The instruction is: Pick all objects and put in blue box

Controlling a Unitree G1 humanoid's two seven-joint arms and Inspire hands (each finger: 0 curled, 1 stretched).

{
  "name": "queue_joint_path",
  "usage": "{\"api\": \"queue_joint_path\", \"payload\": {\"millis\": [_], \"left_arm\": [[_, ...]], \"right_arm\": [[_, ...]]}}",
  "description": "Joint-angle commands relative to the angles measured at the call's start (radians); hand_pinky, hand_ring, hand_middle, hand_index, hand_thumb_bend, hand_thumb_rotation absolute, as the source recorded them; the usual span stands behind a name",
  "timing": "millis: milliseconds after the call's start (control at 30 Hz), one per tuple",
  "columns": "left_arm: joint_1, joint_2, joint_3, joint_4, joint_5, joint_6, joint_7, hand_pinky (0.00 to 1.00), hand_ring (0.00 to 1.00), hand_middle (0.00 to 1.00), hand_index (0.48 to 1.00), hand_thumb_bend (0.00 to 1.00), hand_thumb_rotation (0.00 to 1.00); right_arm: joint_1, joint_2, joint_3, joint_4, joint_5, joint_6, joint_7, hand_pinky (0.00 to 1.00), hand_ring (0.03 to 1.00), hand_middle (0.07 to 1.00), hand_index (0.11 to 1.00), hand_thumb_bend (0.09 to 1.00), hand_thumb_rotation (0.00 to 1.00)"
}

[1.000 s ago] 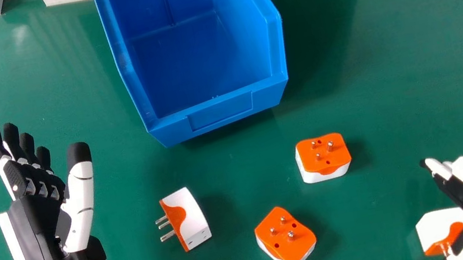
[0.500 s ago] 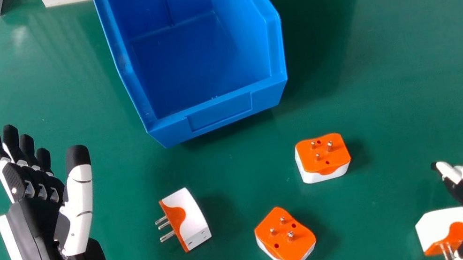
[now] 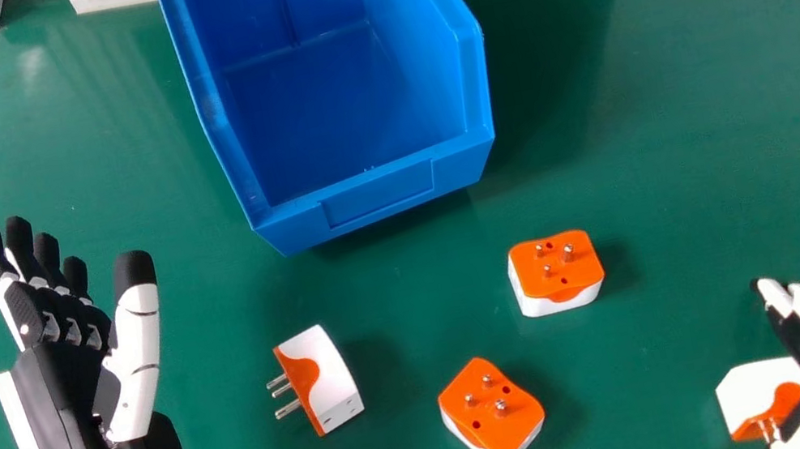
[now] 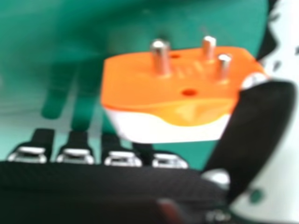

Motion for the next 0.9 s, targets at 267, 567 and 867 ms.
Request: {"api": "queue_joint_path", "payload": {"millis": [267,567,867], "left_arm": [[0.006,-0.029,0.004,-0.024,0.009,-0.006,0.001,1.00,1.00,1.00,1.000,0.62,0.38],[0.011,-0.028,0.005,-0.027,0.007,-0.007,-0.002,1.00,1.00,1.00,1.000,0.62,0.38],[0.017,-0.027,0.005,-0.035,0.003,-0.002,-0.005,1.00,1.00,1.00,1.000,0.62,0.39]], "right_arm": [[-0.025,0.007,0.029,0.054,-0.001,0.000,-0.087,0.94,1.000,1.000,0.998,0.986,0.23],[-0.010,0.004,0.045,0.106,0.060,-0.044,-0.257,0.90,1.000,1.000,0.988,0.974,0.22],[0.006,-0.006,0.010,0.122,0.211,-0.111,-0.378,0.77,0.948,0.968,0.929,0.938,0.16]]}}
